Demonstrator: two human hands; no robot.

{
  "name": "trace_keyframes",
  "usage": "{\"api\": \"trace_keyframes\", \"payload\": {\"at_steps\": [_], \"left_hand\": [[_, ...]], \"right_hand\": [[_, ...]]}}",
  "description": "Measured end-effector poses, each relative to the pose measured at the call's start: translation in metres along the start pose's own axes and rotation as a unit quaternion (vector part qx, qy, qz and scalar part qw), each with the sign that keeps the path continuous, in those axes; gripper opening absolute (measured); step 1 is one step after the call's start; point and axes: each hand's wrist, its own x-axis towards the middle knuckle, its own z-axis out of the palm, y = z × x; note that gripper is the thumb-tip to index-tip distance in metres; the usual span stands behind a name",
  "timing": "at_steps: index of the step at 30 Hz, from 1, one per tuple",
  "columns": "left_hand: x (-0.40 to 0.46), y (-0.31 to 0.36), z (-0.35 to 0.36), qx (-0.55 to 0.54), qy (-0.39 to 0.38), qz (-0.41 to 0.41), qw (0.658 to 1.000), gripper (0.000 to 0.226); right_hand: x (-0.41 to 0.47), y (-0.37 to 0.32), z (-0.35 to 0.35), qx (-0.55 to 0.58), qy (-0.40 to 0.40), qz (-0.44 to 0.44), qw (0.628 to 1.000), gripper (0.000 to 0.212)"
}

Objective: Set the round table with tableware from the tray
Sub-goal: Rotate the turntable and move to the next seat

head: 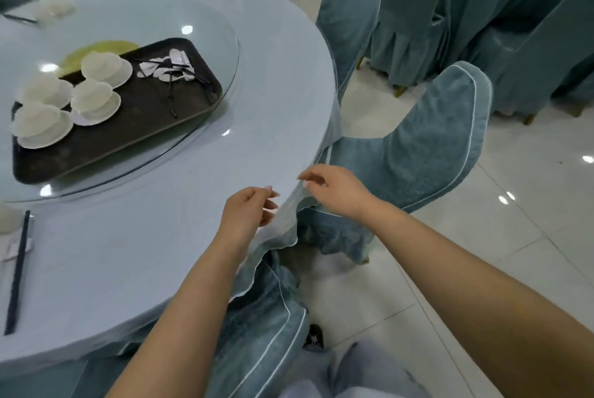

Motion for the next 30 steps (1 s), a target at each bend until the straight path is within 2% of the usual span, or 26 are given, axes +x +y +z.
{"api": "trace_keyframes", "payload": {"at_steps": [7, 14, 19, 25, 30], "left_hand": [[0.026, -0.002, -0.016, -0.036, 0.091, -0.031, 0.995, 0.025], [0.048, 0.022, -0.019, -0.079, 0.25, -0.041, 0.964, 0.024], [0.057, 0.037, 0.007, -0.115, 0.286, -0.045, 0.95, 0.024], [0.062, 0.039, 0.009, -0.053, 0.307, -0.042, 0.949, 0.022], [0.081, 0.042, -0.011, -0.049, 0.33, -0.049, 0.941, 0.021]], "right_hand": [[0.083, -0.011, -0.006, 0.011, -0.059, -0.069, 0.996, 0.026], [0.165, -0.021, -0.026, -0.011, -0.166, -0.157, 0.973, 0.026], [0.207, -0.028, -0.046, -0.04, -0.197, -0.195, 0.96, 0.024], [0.238, -0.043, -0.05, -0.03, -0.221, -0.216, 0.951, 0.022], [0.259, -0.052, -0.036, -0.042, -0.227, -0.222, 0.947, 0.021]]}}
